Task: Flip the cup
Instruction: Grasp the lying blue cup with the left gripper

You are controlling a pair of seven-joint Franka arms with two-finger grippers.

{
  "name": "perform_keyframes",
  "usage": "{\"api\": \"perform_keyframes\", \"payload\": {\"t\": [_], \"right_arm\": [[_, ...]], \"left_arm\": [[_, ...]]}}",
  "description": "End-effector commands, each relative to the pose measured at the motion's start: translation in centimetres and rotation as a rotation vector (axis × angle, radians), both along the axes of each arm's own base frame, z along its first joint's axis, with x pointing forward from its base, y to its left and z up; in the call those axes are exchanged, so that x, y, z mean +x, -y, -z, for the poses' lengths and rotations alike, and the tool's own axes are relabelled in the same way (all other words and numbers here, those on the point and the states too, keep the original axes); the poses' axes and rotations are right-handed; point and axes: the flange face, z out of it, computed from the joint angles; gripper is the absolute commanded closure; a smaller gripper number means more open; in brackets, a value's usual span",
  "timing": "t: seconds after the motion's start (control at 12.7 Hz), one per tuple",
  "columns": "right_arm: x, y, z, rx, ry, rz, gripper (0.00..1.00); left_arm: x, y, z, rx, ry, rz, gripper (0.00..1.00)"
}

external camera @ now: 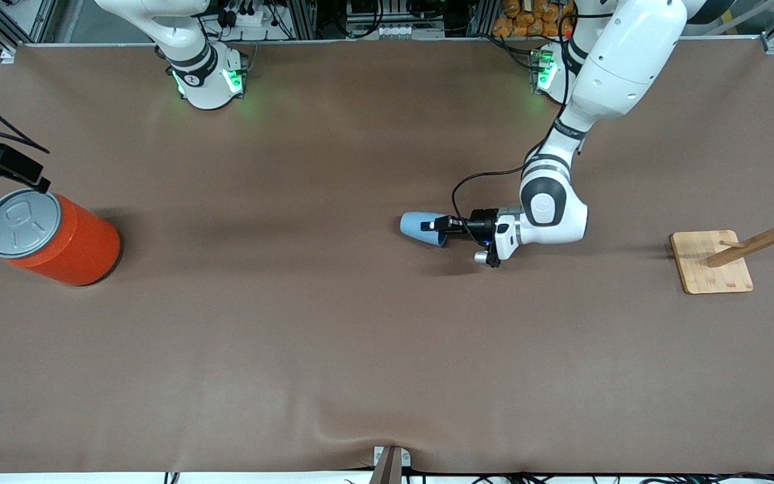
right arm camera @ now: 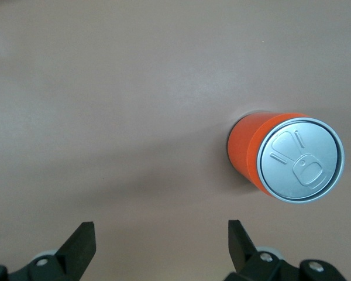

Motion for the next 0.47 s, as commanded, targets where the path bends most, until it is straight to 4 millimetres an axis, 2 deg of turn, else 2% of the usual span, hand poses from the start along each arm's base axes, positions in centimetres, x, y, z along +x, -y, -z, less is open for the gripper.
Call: {"api": "perform_keyframes", "payload": {"t": [0.0,0.24,0.39], "right_arm": [[0.2,-1.4,-0.7,0.017,-0.002,-0.022,0.0],[-0.3,-1.6,-0.6,0.007,-0.025,-0.035,0.0],[-1.0,-1.6,-0.7,0.007,-0.023,-0.038,0.0]], "left_arm": [[2.0,-1.6,-4.8,0.058,0.058,0.03,1.0],[4.7,-4.1,-12.1,0.236,0.043,0.058,1.0],[6.0,-7.3,-16.6,0.41,0.072,0.07,1.0]]}}
